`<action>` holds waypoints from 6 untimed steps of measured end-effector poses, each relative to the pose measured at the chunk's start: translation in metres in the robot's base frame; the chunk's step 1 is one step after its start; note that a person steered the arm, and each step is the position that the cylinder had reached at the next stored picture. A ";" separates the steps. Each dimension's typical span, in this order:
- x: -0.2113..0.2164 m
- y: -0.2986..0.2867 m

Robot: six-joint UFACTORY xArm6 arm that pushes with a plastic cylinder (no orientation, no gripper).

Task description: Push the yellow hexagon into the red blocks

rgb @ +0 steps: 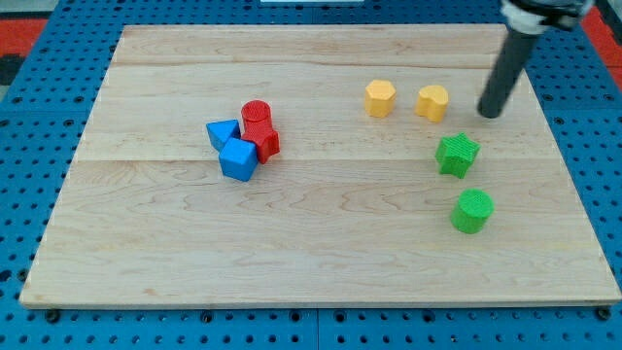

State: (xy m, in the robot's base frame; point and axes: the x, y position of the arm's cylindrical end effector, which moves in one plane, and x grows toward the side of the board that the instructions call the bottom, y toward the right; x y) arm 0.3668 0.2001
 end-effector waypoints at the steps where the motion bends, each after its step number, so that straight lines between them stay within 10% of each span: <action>1: -0.034 -0.080; 6: -0.007 -0.224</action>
